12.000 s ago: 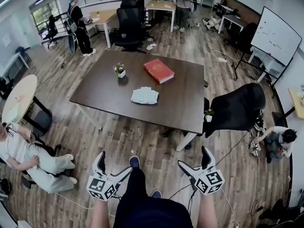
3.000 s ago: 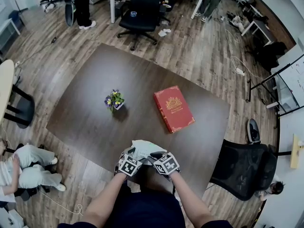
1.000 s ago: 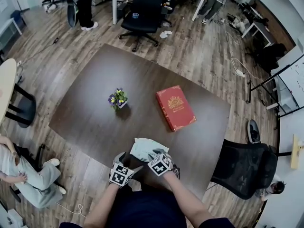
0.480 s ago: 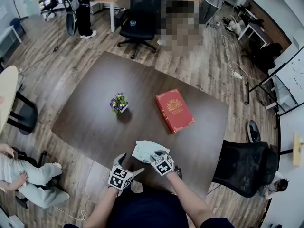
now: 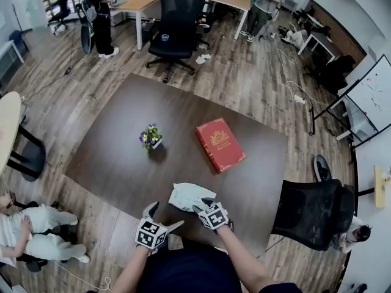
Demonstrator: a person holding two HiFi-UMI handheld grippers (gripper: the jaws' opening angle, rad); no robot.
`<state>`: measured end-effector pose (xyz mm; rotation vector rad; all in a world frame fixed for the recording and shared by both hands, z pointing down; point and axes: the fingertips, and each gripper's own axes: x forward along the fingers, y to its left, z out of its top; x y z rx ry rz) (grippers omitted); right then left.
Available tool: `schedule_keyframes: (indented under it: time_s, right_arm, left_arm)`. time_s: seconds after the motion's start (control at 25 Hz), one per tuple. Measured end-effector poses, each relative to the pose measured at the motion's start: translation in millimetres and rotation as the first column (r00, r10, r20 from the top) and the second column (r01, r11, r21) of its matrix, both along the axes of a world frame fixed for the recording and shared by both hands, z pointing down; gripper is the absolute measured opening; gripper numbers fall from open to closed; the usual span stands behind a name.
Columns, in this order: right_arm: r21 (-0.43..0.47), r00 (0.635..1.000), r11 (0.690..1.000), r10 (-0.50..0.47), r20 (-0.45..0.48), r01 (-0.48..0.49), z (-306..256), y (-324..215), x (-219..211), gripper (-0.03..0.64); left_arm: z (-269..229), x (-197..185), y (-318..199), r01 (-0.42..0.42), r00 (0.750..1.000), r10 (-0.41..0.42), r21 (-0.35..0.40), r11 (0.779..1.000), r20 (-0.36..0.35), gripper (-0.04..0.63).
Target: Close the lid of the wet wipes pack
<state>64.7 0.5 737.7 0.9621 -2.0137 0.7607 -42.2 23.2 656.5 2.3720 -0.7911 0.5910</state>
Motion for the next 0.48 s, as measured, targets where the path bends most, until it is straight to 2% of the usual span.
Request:
schedule_keyframes:
  time_s: [0.48]
  right_arm:
    - [0.105,0.976,0.976,0.179,0.123,-0.192,-65.7,30.8,22.1,0.247]
  left_arm:
    - [-17.1,-5.2,9.0,-0.046,0.999,0.046,0.026,0.999,-0.004,0.54]
